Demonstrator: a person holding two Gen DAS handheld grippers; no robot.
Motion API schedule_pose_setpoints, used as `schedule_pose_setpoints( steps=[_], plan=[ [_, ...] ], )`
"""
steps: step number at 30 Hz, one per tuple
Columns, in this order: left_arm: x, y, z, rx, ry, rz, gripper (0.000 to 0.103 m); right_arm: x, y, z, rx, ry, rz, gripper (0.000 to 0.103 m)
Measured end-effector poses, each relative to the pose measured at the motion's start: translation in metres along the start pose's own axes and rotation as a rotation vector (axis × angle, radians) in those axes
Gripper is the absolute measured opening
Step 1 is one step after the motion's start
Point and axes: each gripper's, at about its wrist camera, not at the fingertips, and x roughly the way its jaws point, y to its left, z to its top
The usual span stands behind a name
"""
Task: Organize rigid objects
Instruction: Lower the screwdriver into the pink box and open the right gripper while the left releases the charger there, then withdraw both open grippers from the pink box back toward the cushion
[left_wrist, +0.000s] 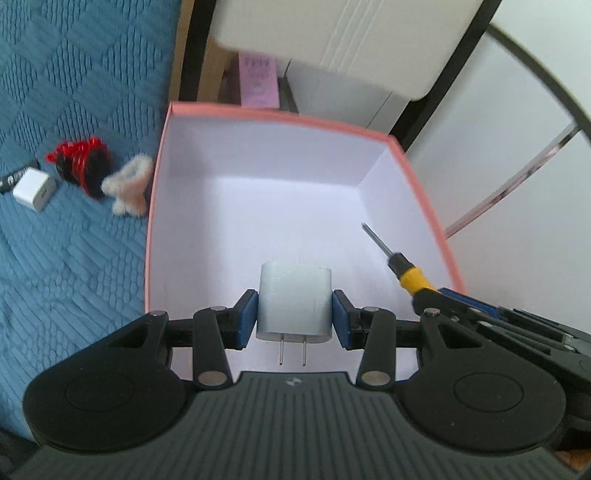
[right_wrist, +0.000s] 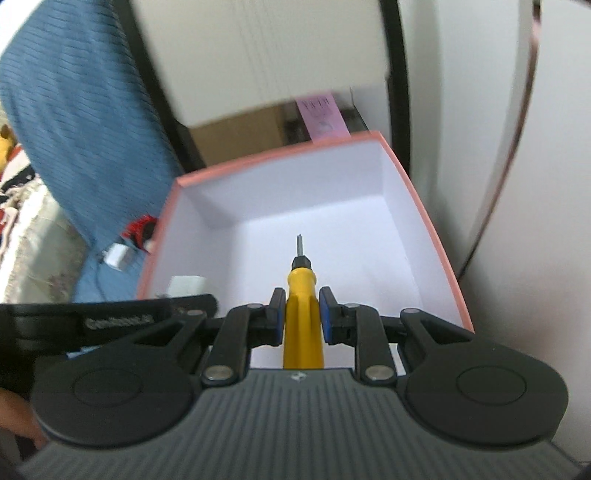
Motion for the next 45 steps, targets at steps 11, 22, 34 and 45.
schedule_pose_setpoints(
  steps=[11,22,34,45],
  plan=[
    [0.040,0.018,-0.010,-0.013,0.072,0.043,0.049,0.049,-0.035,-0.025,0.054,0.108,-0.023,0.022],
    [0.035,0.013,-0.011,0.005,0.076,0.041,0.050,0.053,-0.038,-0.028,0.039,0.094,-0.034,0.024],
    [-0.031,0.009,0.002,0.030,-0.044,0.015,0.057,-0.001,-0.015,-0.003,0.005,-0.036,-0.001,0.037],
    [-0.130,0.019,0.006,0.058,-0.215,0.010,0.066,-0.072,0.031,0.005,-0.041,-0.173,0.050,0.037]
  ],
)
